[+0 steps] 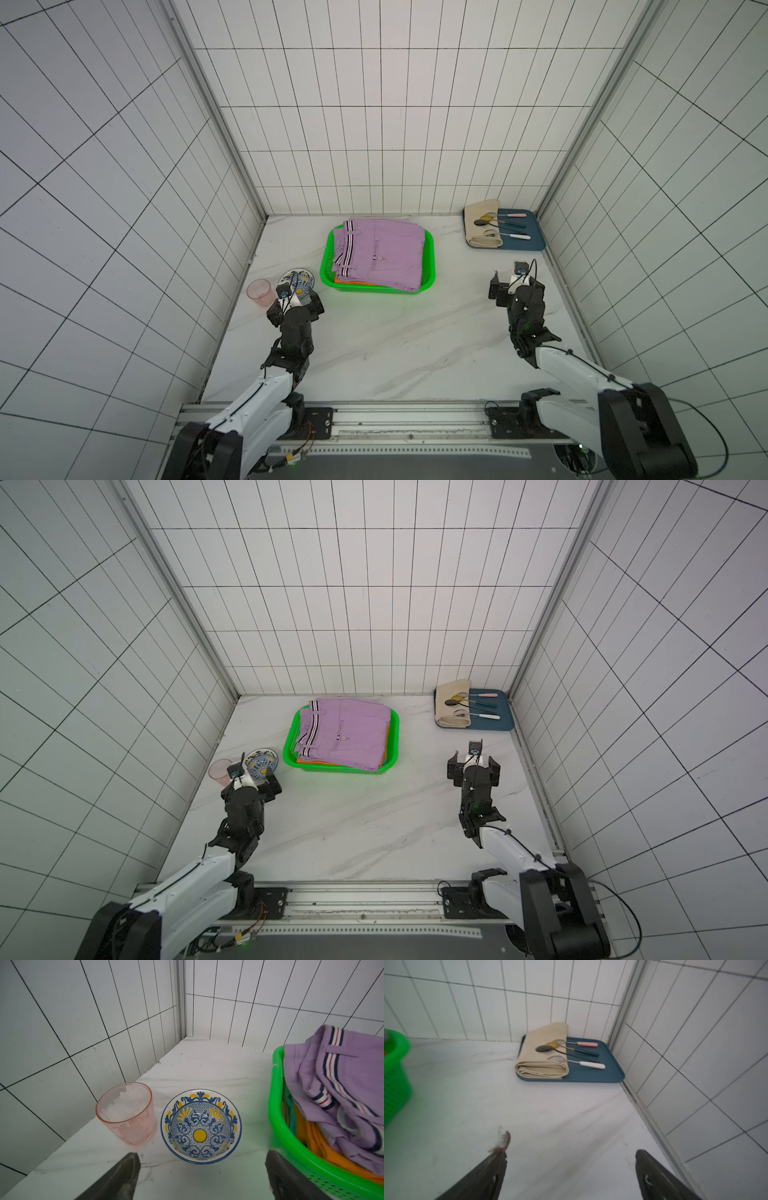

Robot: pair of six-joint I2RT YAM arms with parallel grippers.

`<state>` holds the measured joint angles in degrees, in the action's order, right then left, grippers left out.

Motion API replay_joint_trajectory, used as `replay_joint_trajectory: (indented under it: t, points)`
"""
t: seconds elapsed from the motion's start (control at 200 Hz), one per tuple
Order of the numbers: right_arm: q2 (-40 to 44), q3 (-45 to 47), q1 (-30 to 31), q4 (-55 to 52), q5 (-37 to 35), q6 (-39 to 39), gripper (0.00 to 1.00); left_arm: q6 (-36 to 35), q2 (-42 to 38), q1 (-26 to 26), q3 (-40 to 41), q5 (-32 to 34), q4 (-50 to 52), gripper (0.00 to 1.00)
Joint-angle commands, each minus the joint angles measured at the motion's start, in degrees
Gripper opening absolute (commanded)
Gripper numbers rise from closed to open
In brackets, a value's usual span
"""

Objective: Put the folded long pants in the basket
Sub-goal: Reset both arms

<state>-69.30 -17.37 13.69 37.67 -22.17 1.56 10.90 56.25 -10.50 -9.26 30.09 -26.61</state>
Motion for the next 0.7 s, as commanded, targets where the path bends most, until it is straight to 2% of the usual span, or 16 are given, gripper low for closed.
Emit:
replay_joint_trajectory:
  t: [0.0, 0.02, 0.125, 0.165, 0.2, 0.245, 0.265, 0.285, 0.305, 0.33, 0.385, 0.42, 0.45, 0.52, 0.605, 0.694]
  points:
    - [-5.0, -2.7, -1.9, 1.4, -1.1, -3.5, 0.99, -1.9, 7.6, 4.6, -0.4, -5.4, -18.2, 0.98]
    - [-5.8, -4.9, -2.4, -1.6, -1.0, -4.4, 0.99, -1.3, 9.4, 5.7, -0.6, -5.8, -20.4, 0.97]
    - [-10.7, -9.1, -3.0, -2.4, -4.1, -2.3, 0.99, -0.9, 19.7, 9.9, -2.0, -7.2, -30.5, 0.97]
    - [-11.0, -7.5, -2.7, 2.4, -4.8, -0.2, 0.99, 0.7, 26.2, 11.6, -2.5, -9.5, -36.0, 0.98]
    - [-11.0, -5.4, -2.4, 6.8, -5.4, 1.1, 0.99, -0.7, 32.5, 12.8, -3.4, -15.2, -41.1, 0.97]
    - [-14.9, -0.8, -4.2, 20.1, -2.7, 0.9, 0.99, -4.0, 38.5, 12.0, -5.9, -15.8, -47.2, 0.97]
    - [-17.7, 0.8, -5.6, 26.6, -2.2, 0.3, 0.99, -4.4, 37.9, 11.7, -7.1, -15.9, -44.1, 0.97]
    - [-19.7, 1.9, -7.0, 30.6, -0.4, -0.6, 0.99, -3.6, 35.5, 11.7, -8.8, -16.5, -36.2, 0.98]
    - [-20.6, 2.0, -8.4, 30.2, 2.7, -1.9, 0.99, -2.4, 32.2, 11.8, -11.2, -16.5, -28.0, 0.97]
    - [-20.6, 0.4, -9.3, 26.6, 2.3, -2.6, 1.00, -1.2, 30.0, 12.0, -13.2, -15.5, -18.9, 0.97]
    - [-18.1, -5.3, -9.6, 10.6, 4.7, -3.5, 1.00, -2.4, 34.8, 11.7, -11.7, -13.4, -29.1, 0.97]
    - [-19.1, -6.1, -11.4, 12.0, 8.5, -4.0, 1.00, -3.9, 36.4, 10.9, -10.8, -12.5, -34.4, 0.98]
    - [-20.0, -5.4, -12.3, 14.7, 9.0, -4.1, 1.00, -3.7, 35.0, 10.5, -11.3, -12.1, -31.1, 0.98]
    - [-18.1, -6.2, -12.2, 9.7, 8.7, -4.6, 1.00, -1.6, 32.0, 10.5, -15.0, -11.2, -18.4, 0.97]
    - [-19.1, -5.6, -12.1, 12.8, 8.4, -4.3, 1.00, -3.2, 34.4, 9.8, -13.9, -10.0, -24.8, 0.98]
    - [-18.9, -5.9, -12.2, 11.7, 8.7, -4.5, 1.00, -3.1, 34.5, 9.9, -14.0, -9.7, -24.7, 0.98]
